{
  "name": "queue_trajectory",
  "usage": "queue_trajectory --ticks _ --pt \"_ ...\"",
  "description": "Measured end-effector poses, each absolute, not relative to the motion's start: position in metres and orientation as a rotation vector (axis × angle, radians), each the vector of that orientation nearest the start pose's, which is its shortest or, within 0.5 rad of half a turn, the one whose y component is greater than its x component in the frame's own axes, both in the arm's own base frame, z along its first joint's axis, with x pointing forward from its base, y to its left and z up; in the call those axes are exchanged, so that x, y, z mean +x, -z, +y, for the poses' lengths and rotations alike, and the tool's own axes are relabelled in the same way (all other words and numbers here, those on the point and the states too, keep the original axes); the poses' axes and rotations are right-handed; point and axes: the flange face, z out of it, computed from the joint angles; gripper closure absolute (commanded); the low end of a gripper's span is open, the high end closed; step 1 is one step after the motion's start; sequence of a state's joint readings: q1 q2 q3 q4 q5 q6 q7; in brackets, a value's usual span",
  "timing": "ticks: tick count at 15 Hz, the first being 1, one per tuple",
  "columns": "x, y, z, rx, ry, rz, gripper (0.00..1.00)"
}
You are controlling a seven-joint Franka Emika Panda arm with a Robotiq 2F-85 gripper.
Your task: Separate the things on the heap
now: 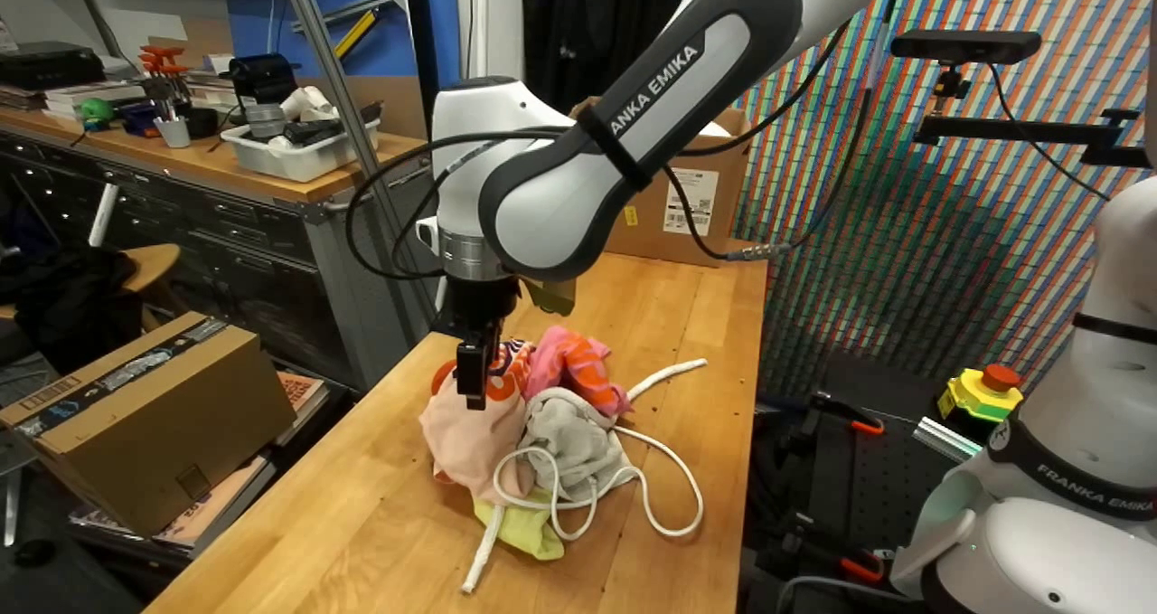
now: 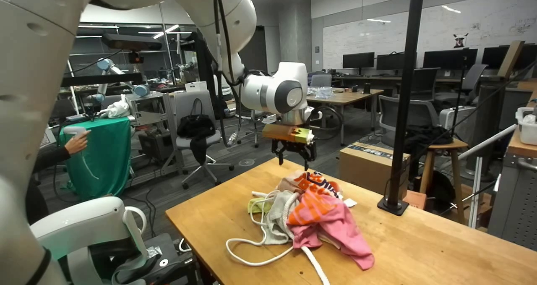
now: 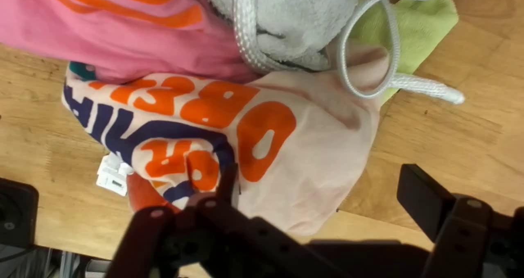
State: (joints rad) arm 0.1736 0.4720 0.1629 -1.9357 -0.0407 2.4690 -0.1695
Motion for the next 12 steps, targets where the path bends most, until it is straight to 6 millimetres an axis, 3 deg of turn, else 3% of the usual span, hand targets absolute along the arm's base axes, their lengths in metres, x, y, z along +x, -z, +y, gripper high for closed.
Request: queue_trajectory --ticks 8,9,10,12 --pt "0.599 -0.190 0.189 -3.075 0.101 -0.847 0.00" --pt "0.599 -0.186 0.189 -3.085 0.101 -0.850 0.25" --pt "0.598 -0.183 0.190 -3.095 0.106 -0.857 0.26" --pt "0.597 -0.179 0.191 -3.115 0.108 -0.863 0.42"
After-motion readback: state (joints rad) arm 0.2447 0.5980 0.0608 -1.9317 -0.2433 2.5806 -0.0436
